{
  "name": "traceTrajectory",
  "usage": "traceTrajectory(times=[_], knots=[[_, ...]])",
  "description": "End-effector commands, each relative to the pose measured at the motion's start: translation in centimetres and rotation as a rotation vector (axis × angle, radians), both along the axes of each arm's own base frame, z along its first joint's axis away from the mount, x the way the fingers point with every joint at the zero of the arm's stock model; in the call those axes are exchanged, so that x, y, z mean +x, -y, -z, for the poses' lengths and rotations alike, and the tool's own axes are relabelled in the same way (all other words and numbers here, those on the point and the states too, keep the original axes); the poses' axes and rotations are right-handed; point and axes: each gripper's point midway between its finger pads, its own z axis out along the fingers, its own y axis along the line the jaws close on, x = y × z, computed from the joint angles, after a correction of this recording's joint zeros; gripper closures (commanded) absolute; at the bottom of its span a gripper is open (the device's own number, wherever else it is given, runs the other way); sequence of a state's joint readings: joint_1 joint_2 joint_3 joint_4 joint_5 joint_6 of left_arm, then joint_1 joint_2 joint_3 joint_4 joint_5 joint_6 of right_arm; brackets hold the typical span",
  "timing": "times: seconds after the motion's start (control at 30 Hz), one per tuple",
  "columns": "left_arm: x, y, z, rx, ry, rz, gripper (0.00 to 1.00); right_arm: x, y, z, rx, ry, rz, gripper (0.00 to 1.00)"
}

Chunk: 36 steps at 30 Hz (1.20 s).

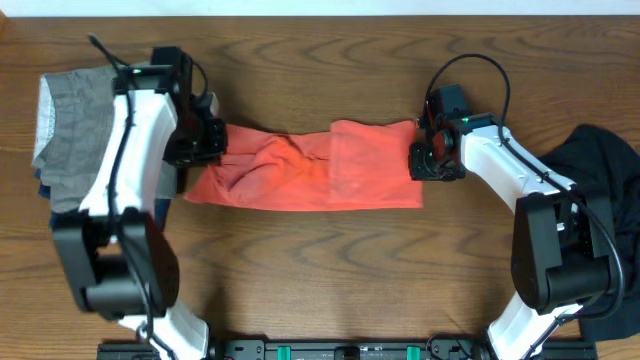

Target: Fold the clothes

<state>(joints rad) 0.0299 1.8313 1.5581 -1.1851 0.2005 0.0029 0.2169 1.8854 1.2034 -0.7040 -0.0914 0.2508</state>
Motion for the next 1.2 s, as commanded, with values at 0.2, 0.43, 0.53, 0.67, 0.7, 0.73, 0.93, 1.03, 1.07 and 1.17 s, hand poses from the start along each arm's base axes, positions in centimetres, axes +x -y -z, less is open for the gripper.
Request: traceTrajectory(times=[0.2, 0.43, 0.53, 0.67, 0.7, 0.73, 0.93, 1.03, 1.07, 1.17], knots=[[1.0, -1.8, -3.3, 0.111, 0.119, -0.047, 0.94, 1.2, 1.0, -0.1, -0.035, 0.038, -0.011, 0.62], [3.2, 7.6, -5.8, -0.321, 0.204, -0.030, 0.94, 0.2, -0.1, 0.1, -0.040, 0.014, -0.053, 0.62], [3.5, 11.1, -6.2, -0.354, 0.228, 0.013, 0.94, 0.1, -0.6, 0.1, -0.040, 0.014, -0.064, 0.62], [3.4, 15.9, -6.0, -0.386, 0.235, 0.071, 0.94, -0.1, -0.9, 0.1, -0.040, 0.008, -0.070, 0.62], [3.4, 17.2, -5.9, -0.398, 0.234, 0.073, 0.94, -0.2, -0.9, 0.1, -0.040, 0.004, -0.071, 0.62], [3.4, 18.5, -5.8, -0.408, 0.237, 0.091, 0.94, -0.4, -1.0, 0.1, -0.035, -0.004, -0.076, 0.62], [2.1, 24.0, -4.2, -0.424, 0.230, 0.219, 0.94, -1.1, -1.8, 0.5, -0.039, -0.017, -0.100, 0.62], [1.5, 25.7, -3.3, -0.427, 0.217, 0.257, 0.94, -1.2, -2.3, 0.7, -0.038, -0.014, -0.114, 0.62], [1.5, 26.2, -3.3, -0.431, 0.222, 0.270, 0.94, -1.4, -2.5, 0.8, -0.039, -0.015, -0.119, 0.62], [1.5, 27.6, -3.2, -0.446, 0.246, 0.300, 0.94, -1.6, -2.9, 0.9, -0.040, -0.018, -0.131, 0.62]])
